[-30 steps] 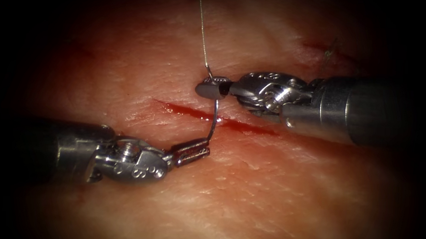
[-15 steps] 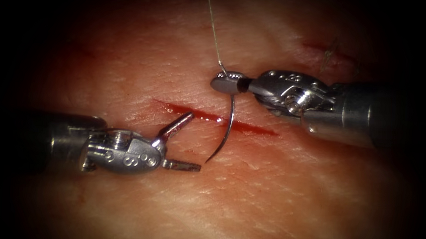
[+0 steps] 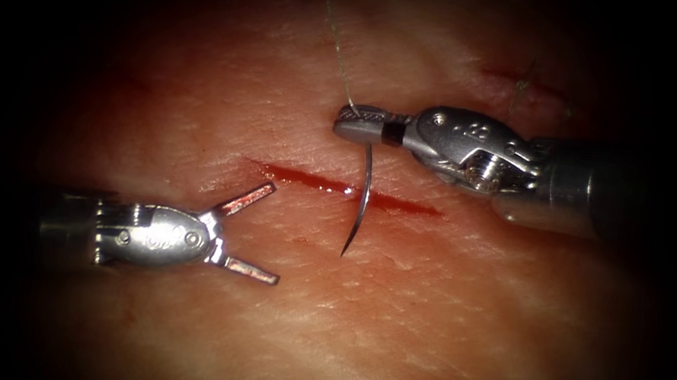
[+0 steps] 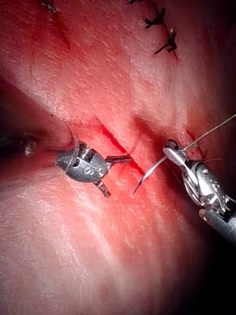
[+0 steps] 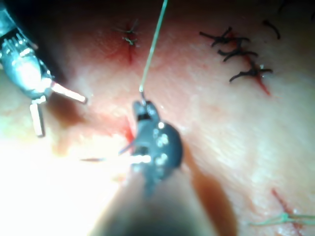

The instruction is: Wound Closure

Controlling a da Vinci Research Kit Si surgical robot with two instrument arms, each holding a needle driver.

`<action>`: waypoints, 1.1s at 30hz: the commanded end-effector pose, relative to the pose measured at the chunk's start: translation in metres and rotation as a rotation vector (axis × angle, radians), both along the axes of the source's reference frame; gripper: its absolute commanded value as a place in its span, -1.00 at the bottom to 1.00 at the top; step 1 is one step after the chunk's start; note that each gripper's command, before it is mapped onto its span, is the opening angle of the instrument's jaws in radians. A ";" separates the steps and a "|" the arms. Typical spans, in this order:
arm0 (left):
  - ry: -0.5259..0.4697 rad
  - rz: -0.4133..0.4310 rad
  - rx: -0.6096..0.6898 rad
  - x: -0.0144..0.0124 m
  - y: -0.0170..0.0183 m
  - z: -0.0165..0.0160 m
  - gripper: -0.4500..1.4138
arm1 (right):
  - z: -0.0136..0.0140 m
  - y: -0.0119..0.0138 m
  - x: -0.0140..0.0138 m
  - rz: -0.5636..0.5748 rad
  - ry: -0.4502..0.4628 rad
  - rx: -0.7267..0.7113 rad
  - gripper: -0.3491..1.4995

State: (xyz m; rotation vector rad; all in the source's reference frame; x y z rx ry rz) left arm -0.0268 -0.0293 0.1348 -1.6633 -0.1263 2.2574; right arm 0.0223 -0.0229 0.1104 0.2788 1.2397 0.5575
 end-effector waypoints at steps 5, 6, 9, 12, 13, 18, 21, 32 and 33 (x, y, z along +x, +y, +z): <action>0.002 -0.030 0.062 0.0006 0.0002 0.0015 0.07 | 0.0008 0.0000 0.0008 0.000 -0.013 -0.081 -1.00; 0.001 -0.036 0.077 0.0007 0.0003 0.0018 -0.01 | 0.0008 0.0000 0.0009 -0.004 -0.020 -0.116 -1.00; -0.009 -0.052 0.133 0.0008 0.0006 0.0029 -0.20 | 0.0010 0.0002 0.0014 -0.002 -0.020 -0.173 -1.00; -0.013 -0.060 0.178 0.0008 0.0010 0.0042 -0.35 | 0.0013 0.0007 0.0019 -0.006 -0.024 -0.208 -1.00; -0.008 -0.059 0.194 0.0008 0.0012 0.0047 -0.40 | 0.0015 0.0008 0.0021 -0.010 -0.024 -0.219 -1.00; 0.027 -0.036 0.226 0.0011 0.0012 0.0070 -0.58 | 0.0021 0.0015 0.0026 -0.019 -0.025 -0.278 -1.00; 0.046 -0.028 0.238 0.0012 0.0011 0.0083 -0.62 | 0.0024 0.0019 0.0029 -0.034 -0.010 -0.326 -1.00; 0.087 -0.004 0.244 0.0012 0.0012 0.0115 -0.67 | 0.0043 0.0039 0.0057 -0.147 0.133 -0.602 -1.00; 0.090 -0.002 0.242 0.0012 0.0011 0.0117 -0.67 | 0.0046 0.0040 0.0059 -0.147 0.153 -0.608 -1.00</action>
